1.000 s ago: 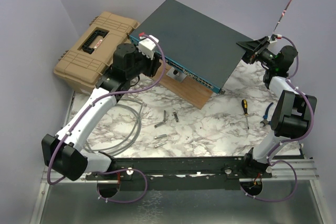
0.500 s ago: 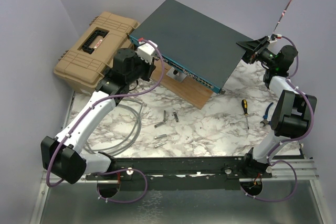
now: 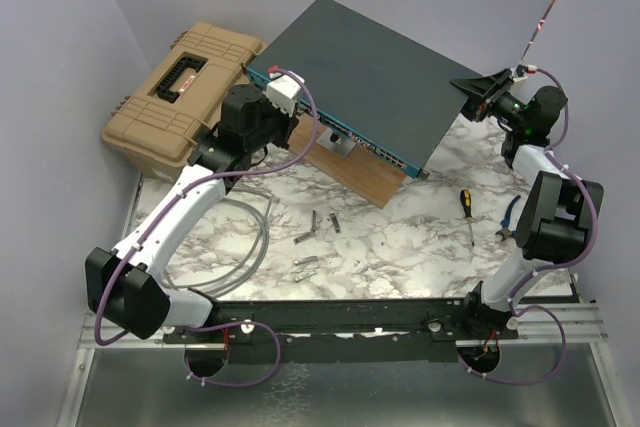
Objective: Insert the plug into the switch port
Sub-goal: Insert the connector into the switch port.
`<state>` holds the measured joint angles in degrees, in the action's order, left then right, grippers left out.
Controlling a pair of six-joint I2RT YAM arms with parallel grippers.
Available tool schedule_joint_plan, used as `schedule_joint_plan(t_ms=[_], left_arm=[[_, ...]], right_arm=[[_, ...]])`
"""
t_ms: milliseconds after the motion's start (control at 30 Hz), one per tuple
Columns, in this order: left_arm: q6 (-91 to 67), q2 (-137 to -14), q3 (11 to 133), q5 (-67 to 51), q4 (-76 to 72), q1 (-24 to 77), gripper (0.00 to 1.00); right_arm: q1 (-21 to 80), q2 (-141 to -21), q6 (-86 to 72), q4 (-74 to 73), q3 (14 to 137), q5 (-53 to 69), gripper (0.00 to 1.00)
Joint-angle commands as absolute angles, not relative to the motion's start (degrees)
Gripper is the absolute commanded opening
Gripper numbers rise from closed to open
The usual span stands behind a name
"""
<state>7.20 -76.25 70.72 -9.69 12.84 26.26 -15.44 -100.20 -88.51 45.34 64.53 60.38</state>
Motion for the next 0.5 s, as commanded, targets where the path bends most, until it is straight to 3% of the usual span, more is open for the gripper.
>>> schedule_joint_plan(t_ms=[0, 467], left_arm=[[7.77, -77.17, 72.91, -9.63, 11.30, 26.02, 0.00], [8.10, -79.20, 74.64, -9.63, 9.99, 26.02, 0.00]], right_arm=[[-15.29, -101.67, -85.87, 45.97, 66.08, 61.95, 0.12], [-15.29, -101.64, -85.96, 46.17, 66.01, 61.97, 0.12]])
